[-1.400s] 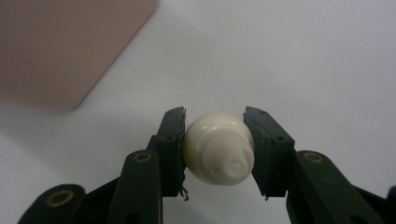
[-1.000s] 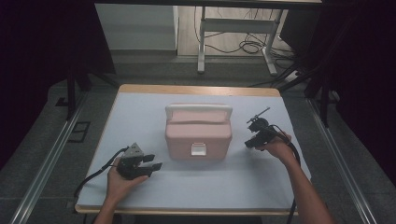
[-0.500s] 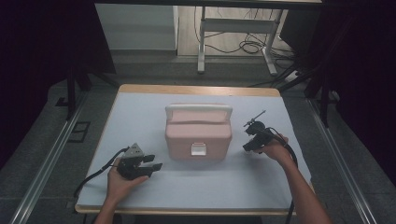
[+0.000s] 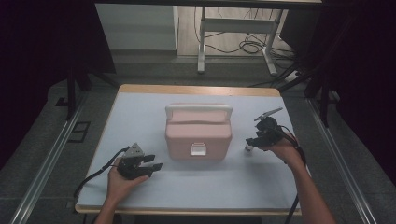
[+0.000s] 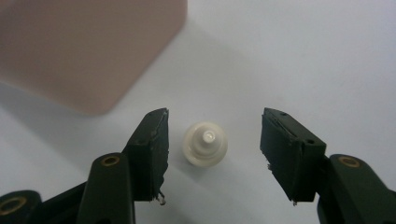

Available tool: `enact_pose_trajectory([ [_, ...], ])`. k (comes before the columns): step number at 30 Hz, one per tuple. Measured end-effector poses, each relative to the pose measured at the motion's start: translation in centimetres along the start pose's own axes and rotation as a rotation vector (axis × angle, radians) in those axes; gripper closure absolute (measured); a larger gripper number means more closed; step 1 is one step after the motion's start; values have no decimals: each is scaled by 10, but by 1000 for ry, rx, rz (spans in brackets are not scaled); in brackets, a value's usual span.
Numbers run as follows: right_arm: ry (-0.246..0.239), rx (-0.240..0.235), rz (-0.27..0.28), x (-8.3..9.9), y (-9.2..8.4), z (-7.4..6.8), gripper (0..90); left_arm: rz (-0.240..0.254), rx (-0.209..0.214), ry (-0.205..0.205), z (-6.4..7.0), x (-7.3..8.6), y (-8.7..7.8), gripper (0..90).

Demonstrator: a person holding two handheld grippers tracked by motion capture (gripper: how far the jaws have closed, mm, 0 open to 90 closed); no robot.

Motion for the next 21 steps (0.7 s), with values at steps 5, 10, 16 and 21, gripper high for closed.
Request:
enact_pose_trajectory([
  [5,9,-34,117,-6,-29,-10,428,-3,-2,0,-1,0,0,490],
  [10,5,-72,180,-3,-37,-22,439,0,-1,1,-1,0,2,490],
  [16,-10,-129,248,13,-35,-46,454,-3,-1,1,-1,0,1,490],
  [21,-12,-171,283,30,-25,-64,467,-4,1,-1,0,1,2,490],
])
Point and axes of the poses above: each handheld gripper's, and its own axes: y roughly forward along the jaws, x roughly out of its underside, z roughly to its right, the point moved 10 cm from there along y, roughly forward along the jaws, and after that the axes turned 2 degrees about y, right-handed, at the moved point
